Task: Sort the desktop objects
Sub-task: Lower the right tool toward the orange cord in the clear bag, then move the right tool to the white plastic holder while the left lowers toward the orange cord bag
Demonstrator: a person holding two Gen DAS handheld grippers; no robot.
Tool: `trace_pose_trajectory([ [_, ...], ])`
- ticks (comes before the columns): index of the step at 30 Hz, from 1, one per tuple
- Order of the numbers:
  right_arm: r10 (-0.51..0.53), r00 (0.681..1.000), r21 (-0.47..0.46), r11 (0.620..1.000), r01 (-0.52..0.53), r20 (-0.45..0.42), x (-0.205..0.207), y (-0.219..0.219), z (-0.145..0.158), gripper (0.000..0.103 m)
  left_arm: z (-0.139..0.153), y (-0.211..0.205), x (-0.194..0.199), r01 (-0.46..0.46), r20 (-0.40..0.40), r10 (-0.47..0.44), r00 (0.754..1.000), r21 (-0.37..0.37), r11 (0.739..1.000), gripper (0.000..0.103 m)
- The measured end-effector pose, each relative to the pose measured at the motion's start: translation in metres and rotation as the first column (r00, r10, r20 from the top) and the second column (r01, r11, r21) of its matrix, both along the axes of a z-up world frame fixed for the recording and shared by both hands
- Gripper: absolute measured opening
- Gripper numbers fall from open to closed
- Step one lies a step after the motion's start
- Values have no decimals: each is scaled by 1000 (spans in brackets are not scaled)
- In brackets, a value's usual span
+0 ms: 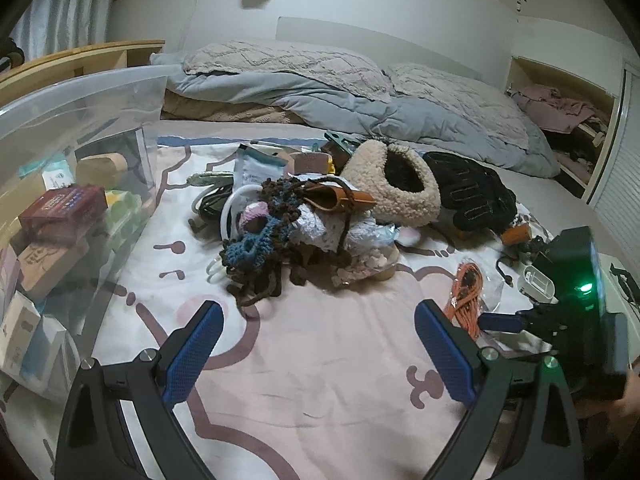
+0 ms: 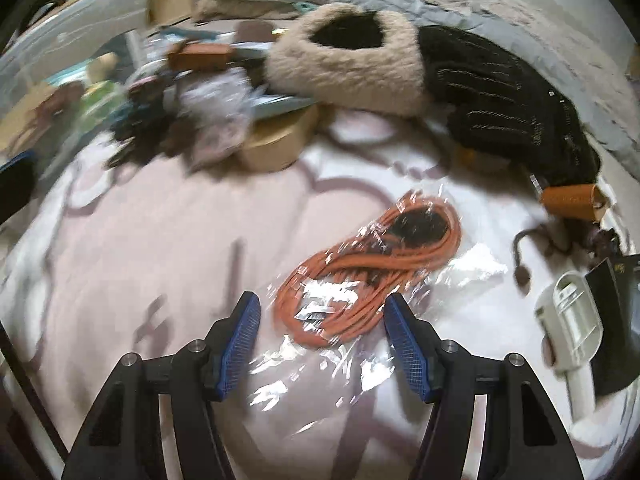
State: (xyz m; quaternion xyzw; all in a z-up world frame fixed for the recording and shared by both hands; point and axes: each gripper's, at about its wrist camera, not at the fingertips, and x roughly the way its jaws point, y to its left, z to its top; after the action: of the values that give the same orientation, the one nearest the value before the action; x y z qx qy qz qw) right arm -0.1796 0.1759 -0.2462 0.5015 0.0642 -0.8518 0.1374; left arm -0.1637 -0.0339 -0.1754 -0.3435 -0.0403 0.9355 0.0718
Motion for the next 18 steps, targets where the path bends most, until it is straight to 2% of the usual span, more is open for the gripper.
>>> trace_pose_trajectory([
  [2, -13, 1000, -63, 998, 13, 1, 5, 11, 8, 66, -1, 1, 0, 3, 1, -3, 1000, -2, 1000, 96],
  [4, -66, 998, -136, 989, 64, -9, 2, 29, 18, 66, 0, 3, 0, 9, 0, -9, 1000, 4, 1000, 96],
  [6, -125, 992, -170, 979, 117, -36, -7, 41, 27, 63, 0, 4, 0, 15, -2, -15, 1000, 5, 1000, 96],
  [8, -182, 982, -199, 966, 167, -57, -10, 52, 33, 48, 0, 6, 0, 21, -2, -21, 1000, 6, 1000, 96],
  [9, -211, 976, -220, 956, 194, -56, -17, 60, 35, 46, -1, 7, -1, 26, 0, -26, 1000, 9, 1000, 96],
  [12, -277, 961, -282, 924, 259, -24, -37, 76, 34, 42, -2, 10, -1, 45, 6, -45, 999, 18, 999, 97],
  [18, -361, 928, -316, 873, 371, 90, -71, 95, 5, 41, -5, 17, -1, 77, 20, -77, 997, 17, 997, 94],
])
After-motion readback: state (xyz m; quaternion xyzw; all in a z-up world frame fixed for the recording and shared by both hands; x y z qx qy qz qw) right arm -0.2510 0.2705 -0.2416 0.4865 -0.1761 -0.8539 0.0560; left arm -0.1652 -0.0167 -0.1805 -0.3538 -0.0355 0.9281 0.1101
